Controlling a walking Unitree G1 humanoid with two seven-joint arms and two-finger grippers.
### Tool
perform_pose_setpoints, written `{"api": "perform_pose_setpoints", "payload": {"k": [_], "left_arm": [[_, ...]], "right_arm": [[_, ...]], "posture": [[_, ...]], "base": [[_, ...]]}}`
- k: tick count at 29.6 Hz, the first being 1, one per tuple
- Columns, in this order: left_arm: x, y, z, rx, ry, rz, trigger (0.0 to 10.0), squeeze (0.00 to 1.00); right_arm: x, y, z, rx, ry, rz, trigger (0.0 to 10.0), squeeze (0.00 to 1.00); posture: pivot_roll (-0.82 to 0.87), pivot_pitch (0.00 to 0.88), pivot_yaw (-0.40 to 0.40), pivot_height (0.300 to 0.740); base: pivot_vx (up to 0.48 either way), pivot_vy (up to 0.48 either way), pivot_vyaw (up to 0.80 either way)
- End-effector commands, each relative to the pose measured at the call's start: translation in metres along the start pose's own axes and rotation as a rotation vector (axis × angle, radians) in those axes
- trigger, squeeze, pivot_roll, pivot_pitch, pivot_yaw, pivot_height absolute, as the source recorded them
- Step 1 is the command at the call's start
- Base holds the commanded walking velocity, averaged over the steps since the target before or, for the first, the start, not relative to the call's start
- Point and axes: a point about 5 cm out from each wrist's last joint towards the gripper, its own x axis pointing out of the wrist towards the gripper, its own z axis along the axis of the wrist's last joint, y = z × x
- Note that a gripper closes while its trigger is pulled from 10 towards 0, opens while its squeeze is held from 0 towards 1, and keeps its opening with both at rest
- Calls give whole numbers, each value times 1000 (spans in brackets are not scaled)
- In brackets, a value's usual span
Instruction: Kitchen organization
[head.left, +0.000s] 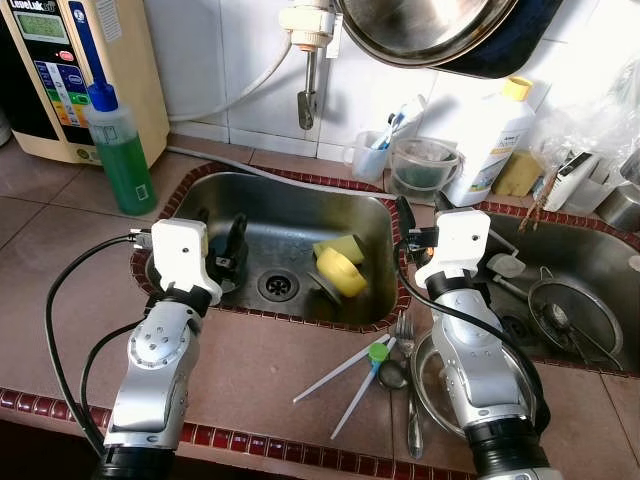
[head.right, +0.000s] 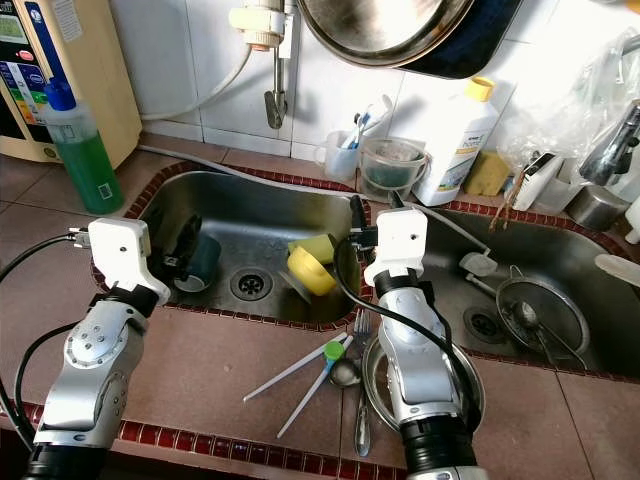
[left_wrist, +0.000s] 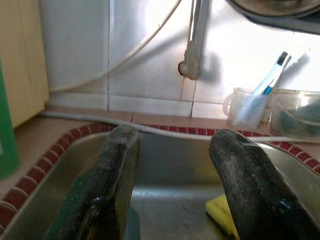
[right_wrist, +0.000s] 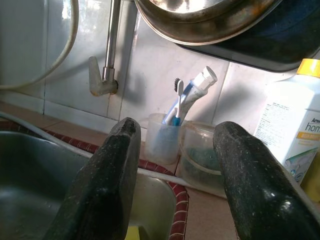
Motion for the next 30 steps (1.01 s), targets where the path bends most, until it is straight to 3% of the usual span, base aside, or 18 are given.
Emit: {"api": "perform_pose_setpoints", "payload": {"k": [1, 11, 30], "left_arm": [[0, -3, 3, -8, -5, -15, 10000, 0], [0, -4, 3, -13, 7, -33, 10000, 0], [-1, -4, 3, -15, 22, -36, 10000, 0]], "right_arm": [[-1, -4, -2, -10, 6, -4, 10000, 0], [-1, -4, -3, -15, 10, -4, 10000, 0], [-4, -5, -5, -16, 22, -11, 10000, 0]], "posture": [[-37, 0, -66, 740], [-38, 0, -68, 740], [-42, 0, -60, 740]], "base": [[0, 0, 0], [0, 0, 0], [-278, 0, 0]]}}
